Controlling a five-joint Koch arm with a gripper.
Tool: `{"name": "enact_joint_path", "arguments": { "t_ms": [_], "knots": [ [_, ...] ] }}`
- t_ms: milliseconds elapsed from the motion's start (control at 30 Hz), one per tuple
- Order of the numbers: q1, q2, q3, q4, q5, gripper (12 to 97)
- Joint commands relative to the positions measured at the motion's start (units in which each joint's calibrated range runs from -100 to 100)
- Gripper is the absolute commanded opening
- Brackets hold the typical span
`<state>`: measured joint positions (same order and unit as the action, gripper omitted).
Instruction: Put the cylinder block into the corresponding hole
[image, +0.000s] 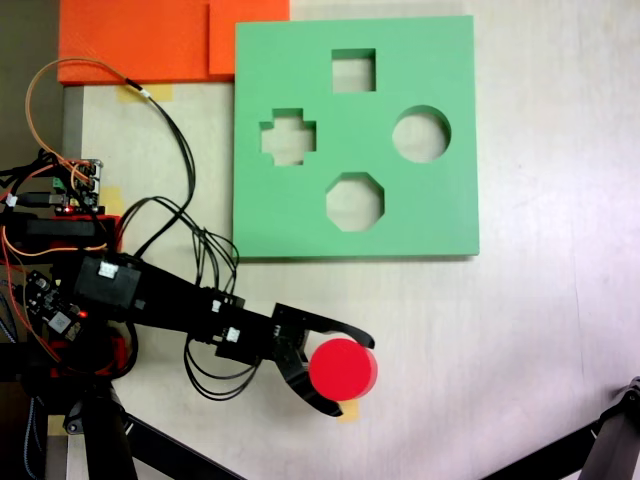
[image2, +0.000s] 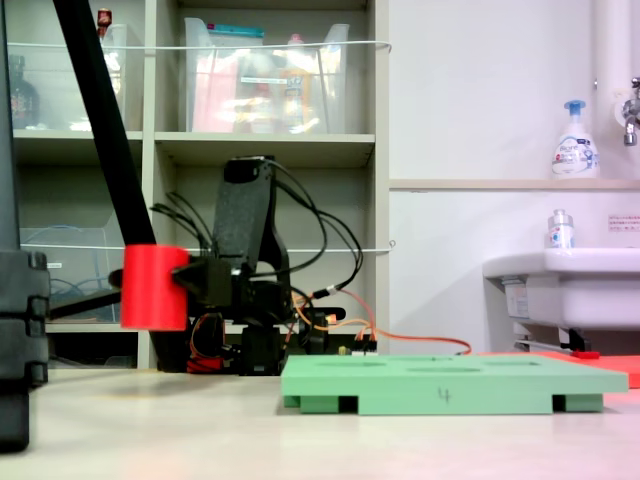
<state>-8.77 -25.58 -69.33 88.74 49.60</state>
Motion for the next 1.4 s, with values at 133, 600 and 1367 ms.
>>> {"name": "enact_joint_path", "arguments": {
  "t_ms": [133, 600, 1367],
  "knots": [
    [2.8, -10.9, -0.2, -0.9, 0.2, 33.9],
    [10.3, -22.3, 0.4, -7.5, 0.0, 34.0],
    [20.8, -26.2, 11.0, -20.1, -3.3, 34.2]
  ]
}}
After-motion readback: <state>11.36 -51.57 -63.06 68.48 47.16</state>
